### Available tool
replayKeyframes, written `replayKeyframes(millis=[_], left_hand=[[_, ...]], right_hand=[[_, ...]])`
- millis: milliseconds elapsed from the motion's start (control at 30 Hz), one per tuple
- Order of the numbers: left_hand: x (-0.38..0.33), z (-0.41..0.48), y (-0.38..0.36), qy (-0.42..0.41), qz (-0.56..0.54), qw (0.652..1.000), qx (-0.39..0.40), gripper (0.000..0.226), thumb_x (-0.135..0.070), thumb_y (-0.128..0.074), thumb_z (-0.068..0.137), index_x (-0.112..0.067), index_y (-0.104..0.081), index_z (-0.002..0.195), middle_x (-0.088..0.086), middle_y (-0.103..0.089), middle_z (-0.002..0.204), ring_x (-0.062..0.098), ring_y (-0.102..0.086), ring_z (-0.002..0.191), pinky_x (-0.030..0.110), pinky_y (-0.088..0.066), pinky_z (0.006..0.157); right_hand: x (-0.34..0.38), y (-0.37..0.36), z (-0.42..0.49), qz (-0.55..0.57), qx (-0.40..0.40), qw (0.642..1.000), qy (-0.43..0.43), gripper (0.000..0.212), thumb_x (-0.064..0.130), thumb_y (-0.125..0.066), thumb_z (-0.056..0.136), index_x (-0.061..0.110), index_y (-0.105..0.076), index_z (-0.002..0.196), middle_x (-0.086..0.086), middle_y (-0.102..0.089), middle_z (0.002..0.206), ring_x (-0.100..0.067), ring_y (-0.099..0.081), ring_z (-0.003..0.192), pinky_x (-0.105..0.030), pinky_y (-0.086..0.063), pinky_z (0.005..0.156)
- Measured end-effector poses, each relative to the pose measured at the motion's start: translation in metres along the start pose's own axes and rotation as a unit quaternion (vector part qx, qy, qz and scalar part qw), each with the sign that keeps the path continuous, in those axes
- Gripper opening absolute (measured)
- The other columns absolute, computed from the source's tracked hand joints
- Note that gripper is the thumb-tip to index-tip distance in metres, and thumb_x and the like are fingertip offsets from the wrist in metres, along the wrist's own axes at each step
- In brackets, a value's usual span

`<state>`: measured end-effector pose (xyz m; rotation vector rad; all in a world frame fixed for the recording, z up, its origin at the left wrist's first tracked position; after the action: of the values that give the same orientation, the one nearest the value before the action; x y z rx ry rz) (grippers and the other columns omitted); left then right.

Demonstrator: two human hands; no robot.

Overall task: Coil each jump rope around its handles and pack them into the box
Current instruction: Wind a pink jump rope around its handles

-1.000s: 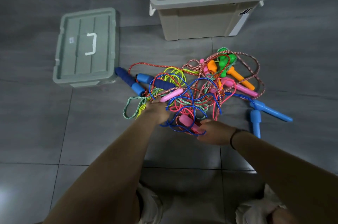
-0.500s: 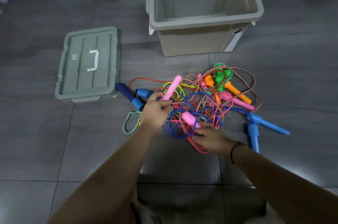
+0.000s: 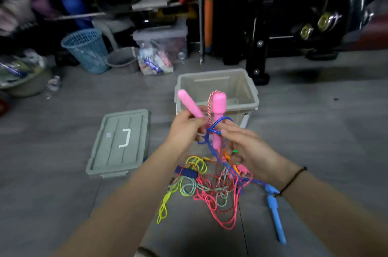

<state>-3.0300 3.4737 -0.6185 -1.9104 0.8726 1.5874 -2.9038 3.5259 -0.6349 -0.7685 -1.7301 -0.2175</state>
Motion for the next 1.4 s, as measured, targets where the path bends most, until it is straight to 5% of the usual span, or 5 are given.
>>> replayKeyframes(millis=[233,833,1033,1300,1400], left_hand=[[-0.077,-0.05,0.004,-0.016,-0.157,0.986,0.051,0.019,-0.025,-0.047,0.098,-0.019,-0.061,0.109,-0.003,-0.07,0.09,0.016,-0.064,0.081,0.026,-0.049,0.065],[-0.164,-0.067,0.047,-0.139,-0.472,0.87,-0.03,0.028,-0.032,-0.042,0.098,-0.013,-0.061,0.106,0.005,-0.073,0.093,0.011,-0.068,0.07,0.02,-0.056,0.064],[-0.175,-0.083,0.041,-0.137,-0.463,0.875,-0.021,0.027,-0.031,-0.04,0.099,-0.014,-0.061,0.1,0.003,-0.073,0.088,0.011,-0.068,0.067,0.02,-0.057,0.063],[-0.22,-0.117,0.078,-0.269,-0.572,0.775,0.019,0.019,-0.025,-0.049,0.088,-0.015,-0.065,0.087,0.005,-0.071,0.099,0.012,-0.069,0.078,0.023,-0.057,0.072],[-0.219,-0.12,0.074,-0.266,-0.469,0.838,0.08,0.013,-0.03,-0.066,0.077,-0.018,-0.064,0.08,0.007,-0.067,0.115,0.018,-0.067,0.088,0.031,-0.055,0.086]], right_hand=[[0.08,-0.021,-0.037,0.063,-0.028,0.996,0.051,0.03,0.018,-0.05,0.093,0.003,-0.056,0.119,0.003,-0.041,0.05,-0.004,-0.03,0.04,-0.016,-0.01,0.036],[0.076,-0.003,-0.006,0.053,-0.112,0.984,-0.129,0.009,0.021,-0.045,0.095,0.014,-0.048,0.091,-0.004,-0.048,0.081,-0.008,-0.043,0.032,-0.011,-0.019,0.031],[0.133,-0.054,-0.014,-0.341,-0.007,0.915,0.214,0.067,0.014,-0.061,0.084,0.039,-0.034,0.14,0.007,-0.05,0.131,-0.007,-0.043,0.124,-0.021,-0.033,0.097],[0.121,-0.065,-0.013,-0.352,0.012,0.921,0.164,0.032,0.019,-0.039,0.101,0.022,-0.056,0.074,0.005,-0.057,0.063,-0.011,-0.055,0.063,-0.024,-0.045,0.069],[0.147,-0.068,-0.026,-0.323,-0.038,0.921,0.214,0.032,0.022,-0.039,0.1,0.023,-0.053,0.072,0.016,-0.052,0.056,0.002,-0.045,0.059,-0.023,-0.041,0.064]])
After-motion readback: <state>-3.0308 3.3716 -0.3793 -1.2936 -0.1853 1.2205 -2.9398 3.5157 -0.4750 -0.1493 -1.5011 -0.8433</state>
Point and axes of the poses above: each hand's wrist, its own z-axis towards the middle knuckle, its own y-axis out of the back of the hand, x = y × z, the point moved 8 cm from there along z, towards the middle knuckle
